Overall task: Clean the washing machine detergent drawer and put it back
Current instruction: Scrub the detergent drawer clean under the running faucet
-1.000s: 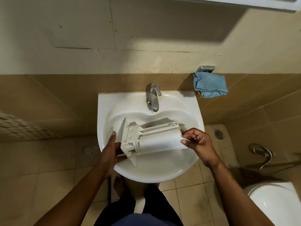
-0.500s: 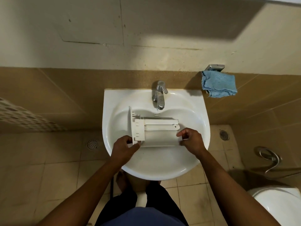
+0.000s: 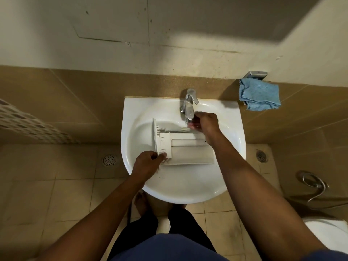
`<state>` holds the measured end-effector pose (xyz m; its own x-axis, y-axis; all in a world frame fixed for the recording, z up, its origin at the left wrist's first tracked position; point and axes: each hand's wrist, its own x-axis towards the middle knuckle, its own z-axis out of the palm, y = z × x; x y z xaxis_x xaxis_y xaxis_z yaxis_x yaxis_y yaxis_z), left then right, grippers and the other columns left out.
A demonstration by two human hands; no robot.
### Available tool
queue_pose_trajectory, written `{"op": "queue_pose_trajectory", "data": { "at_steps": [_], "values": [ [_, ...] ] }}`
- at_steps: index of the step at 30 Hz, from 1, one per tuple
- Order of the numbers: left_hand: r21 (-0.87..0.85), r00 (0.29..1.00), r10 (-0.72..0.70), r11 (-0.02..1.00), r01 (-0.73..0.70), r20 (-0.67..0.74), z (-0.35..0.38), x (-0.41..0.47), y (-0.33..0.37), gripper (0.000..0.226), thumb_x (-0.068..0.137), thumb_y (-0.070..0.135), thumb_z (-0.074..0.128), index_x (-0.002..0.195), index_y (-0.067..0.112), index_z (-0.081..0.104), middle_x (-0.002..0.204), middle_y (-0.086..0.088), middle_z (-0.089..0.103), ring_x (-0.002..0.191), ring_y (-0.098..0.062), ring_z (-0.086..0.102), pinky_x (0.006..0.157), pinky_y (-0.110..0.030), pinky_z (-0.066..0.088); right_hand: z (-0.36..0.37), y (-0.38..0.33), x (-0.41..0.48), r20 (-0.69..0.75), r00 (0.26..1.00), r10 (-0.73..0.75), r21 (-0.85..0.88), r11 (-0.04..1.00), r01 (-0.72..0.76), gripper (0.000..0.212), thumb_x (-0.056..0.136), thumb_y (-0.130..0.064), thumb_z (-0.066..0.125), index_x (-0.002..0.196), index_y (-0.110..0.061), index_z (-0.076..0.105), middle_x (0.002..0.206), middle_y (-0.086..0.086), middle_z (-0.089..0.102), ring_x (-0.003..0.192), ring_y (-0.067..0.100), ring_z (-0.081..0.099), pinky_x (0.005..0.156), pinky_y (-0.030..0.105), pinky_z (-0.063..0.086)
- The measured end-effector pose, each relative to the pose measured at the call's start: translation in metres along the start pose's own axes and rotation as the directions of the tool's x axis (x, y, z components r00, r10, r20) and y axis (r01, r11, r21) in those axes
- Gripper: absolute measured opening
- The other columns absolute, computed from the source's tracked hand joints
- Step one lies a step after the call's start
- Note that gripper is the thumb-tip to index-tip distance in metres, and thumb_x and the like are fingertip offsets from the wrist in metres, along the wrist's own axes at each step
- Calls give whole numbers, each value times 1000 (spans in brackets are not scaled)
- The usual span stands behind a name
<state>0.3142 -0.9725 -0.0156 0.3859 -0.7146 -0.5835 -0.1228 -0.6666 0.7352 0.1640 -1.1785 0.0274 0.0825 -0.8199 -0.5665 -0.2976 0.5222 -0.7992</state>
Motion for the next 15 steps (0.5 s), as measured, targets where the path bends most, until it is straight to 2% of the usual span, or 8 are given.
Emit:
{"op": "queue_pose_trajectory", "data": {
  "at_steps": [1, 2, 4, 6, 7, 10, 13, 15],
  "values": [
    [-2, 1000, -13, 1000, 13, -3, 0, 0, 1, 43, 98, 44, 68, 84, 5, 77, 73, -7, 76, 68, -15, 70, 71, -29, 53, 12, -5, 2, 124, 986, 112, 266, 953, -142, 30, 102, -18, 53, 94, 3, 73, 89, 24, 76, 77, 32, 73, 83, 45, 64],
    [4, 1000, -25, 1000, 25, -7, 0, 1, 2, 45, 99, 44, 66, 81, 5, 77, 68, -5, 74, 63, -10, 68, 69, -27, 51, 19, -8, 3, 245, 952, 184, 408, 871, -274, 36, 106, -18, 44, 99, 7, 69, 90, 24, 75, 77, 32, 75, 80, 44, 65],
    [4, 999, -45, 999, 45, -13, -1, 1, 5, 44, 101, 44, 64, 75, 11, 77, 58, 3, 69, 55, -2, 63, 64, -24, 45, 29, -10, 1, 378, 896, 232, 491, 770, -407, 44, 109, -19, 33, 95, 7, 66, 82, 20, 75, 72, 29, 77, 69, 40, 66],
    [-21, 998, -64, 998, 64, -2, -3, 2, 7, 41, 101, 45, 63, 76, 15, 78, 63, 5, 71, 63, -6, 65, 67, -25, 46, 30, -9, 2, 401, 886, 234, 514, 743, -429, 47, 109, -19, 32, 89, 7, 66, 78, 21, 75, 68, 30, 77, 58, 38, 64],
    [-32, 997, -73, 997, 74, 5, -3, 2, 8, 43, 101, 46, 63, 80, 11, 79, 70, -1, 74, 70, -12, 67, 70, -27, 48, 28, -8, 2, 394, 891, 227, 529, 737, -421, 47, 108, -18, 32, 88, 8, 66, 78, 22, 75, 68, 31, 77, 56, 38, 63],
    [-61, 997, -75, 995, 73, -27, -5, 4, 9, 52, 100, 49, 63, 95, 0, 78, 87, -16, 75, 83, -26, 71, 79, -36, 55, 18, 4, 4, 375, 897, 234, 465, 790, -400, 41, 102, -10, 31, 96, 12, 65, 86, 26, 75, 75, 36, 77, 63, 41, 65],
    [-76, 996, 2, 997, -9, -86, -4, 3, 12, 31, 98, 42, 67, 109, 14, 75, 96, -1, 76, 86, -20, 72, 85, -43, 61, 19, 33, -10, 299, 932, 203, 183, 947, -265, 34, 103, -9, 40, 102, 12, 67, 100, 29, 74, 95, 41, 74, 82, 44, 64],
    [-96, 994, 14, 995, -24, -105, -6, 6, 14, 25, 98, 35, 71, 112, 15, 76, 96, 3, 77, 82, -16, 73, 79, -38, 63, 24, 57, -30, 287, 957, 37, 36, 998, -49, 25, 102, -14, 55, 103, 1, 75, 104, 19, 75, 102, 30, 71, 95, 38, 57]
  ]
}}
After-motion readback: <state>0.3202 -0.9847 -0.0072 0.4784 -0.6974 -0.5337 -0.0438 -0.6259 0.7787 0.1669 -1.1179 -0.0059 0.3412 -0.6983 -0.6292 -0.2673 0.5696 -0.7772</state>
